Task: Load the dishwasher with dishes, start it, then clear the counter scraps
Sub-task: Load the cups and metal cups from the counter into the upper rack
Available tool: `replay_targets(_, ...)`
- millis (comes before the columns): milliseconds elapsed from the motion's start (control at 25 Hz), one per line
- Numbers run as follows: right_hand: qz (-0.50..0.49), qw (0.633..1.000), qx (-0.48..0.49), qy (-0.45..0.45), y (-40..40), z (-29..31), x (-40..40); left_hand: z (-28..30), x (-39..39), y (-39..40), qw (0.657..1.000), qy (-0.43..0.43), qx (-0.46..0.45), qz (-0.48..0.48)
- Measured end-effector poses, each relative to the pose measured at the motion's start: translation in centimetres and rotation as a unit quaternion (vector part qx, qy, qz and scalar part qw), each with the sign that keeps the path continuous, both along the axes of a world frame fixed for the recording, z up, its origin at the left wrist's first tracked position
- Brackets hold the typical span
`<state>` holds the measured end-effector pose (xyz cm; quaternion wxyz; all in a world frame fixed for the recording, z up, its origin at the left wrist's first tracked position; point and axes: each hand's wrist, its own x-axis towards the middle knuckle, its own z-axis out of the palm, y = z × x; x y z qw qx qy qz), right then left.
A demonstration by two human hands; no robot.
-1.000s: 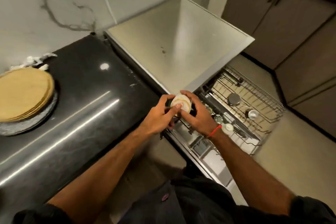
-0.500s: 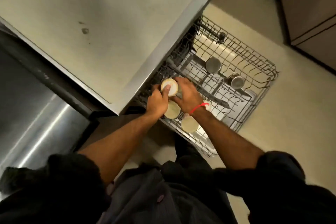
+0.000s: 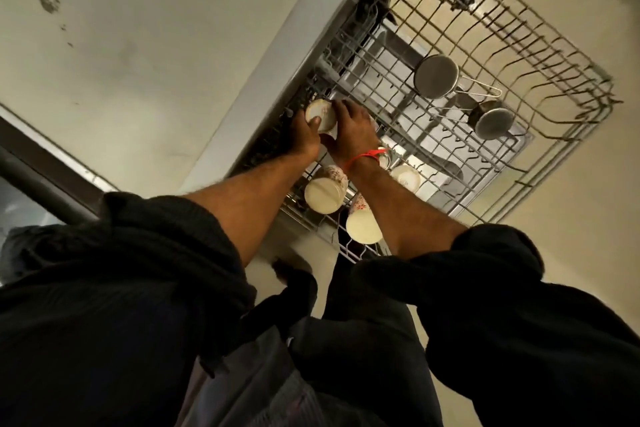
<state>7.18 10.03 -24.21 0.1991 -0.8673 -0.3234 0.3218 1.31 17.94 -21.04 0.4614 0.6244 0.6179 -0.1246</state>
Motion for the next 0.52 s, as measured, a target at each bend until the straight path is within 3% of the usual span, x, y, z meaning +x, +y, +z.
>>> replay_targets(200,0.007,0.999,-0.043,-0.012,0.0,-1.8,-0.3,-2.1,0.1,0.1,1.000,-0.003,-0.010,0.012)
replay_targets(520,-0.056,0.996,0.066,-0.002,-0.2,-1.4,-0.1,-2.6,-0.4,0.0,0.999,-0.029,0.038,-0.017)
